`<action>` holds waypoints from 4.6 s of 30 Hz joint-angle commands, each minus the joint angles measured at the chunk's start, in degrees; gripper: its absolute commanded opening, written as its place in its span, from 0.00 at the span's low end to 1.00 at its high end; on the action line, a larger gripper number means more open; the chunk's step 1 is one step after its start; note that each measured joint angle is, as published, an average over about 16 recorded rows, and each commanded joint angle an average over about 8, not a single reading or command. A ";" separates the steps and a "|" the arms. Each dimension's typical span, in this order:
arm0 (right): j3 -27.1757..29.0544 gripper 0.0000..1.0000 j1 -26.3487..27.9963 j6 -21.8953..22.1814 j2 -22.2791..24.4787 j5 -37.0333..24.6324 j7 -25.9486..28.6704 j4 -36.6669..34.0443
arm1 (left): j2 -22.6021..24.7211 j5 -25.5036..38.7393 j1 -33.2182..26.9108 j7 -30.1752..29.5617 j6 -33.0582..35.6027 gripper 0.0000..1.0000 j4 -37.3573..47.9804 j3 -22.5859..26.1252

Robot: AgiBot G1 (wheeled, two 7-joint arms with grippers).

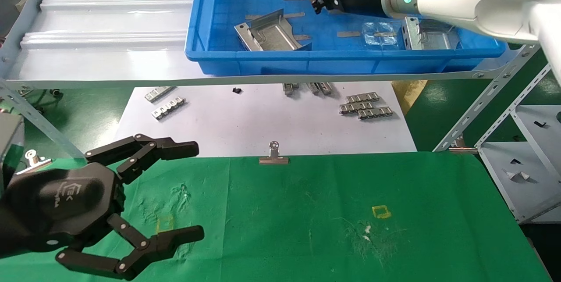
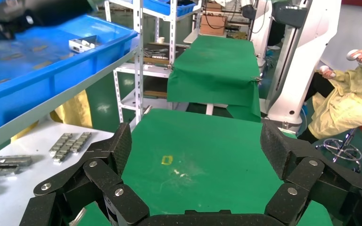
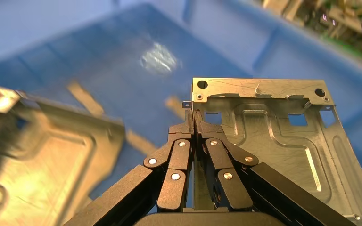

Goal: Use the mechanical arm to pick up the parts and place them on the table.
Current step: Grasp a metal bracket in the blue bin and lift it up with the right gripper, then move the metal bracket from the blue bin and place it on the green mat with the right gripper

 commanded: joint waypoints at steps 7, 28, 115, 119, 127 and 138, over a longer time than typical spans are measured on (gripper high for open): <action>0.60 0.00 4.50 -11.49 2.70 2.55 -6.34 0.38 | 0.00 0.00 0.00 0.00 0.00 1.00 0.00 0.00; -0.23 0.00 4.53 -48.61 17.02 9.09 -20.74 6.59 | 0.00 0.00 0.00 0.00 0.00 1.00 0.00 0.00; -27.01 1.00 -11.72 -40.36 15.68 6.13 -49.94 -12.14 | 0.00 0.00 0.00 0.00 0.00 1.00 0.00 0.00; -26.80 1.00 -10.65 -42.33 15.79 6.43 -50.14 -11.99 | 0.00 0.00 0.00 0.00 0.00 1.00 0.00 0.00; -24.06 1.00 -8.18 -47.72 17.19 10.59 -47.97 -11.94 | 0.00 0.00 0.00 0.00 0.00 1.00 0.00 0.00; -20.33 1.00 -8.29 -48.59 18.32 16.31 -44.71 -12.24 | -0.01 -0.01 0.01 0.00 -0.02 1.00 0.01 0.00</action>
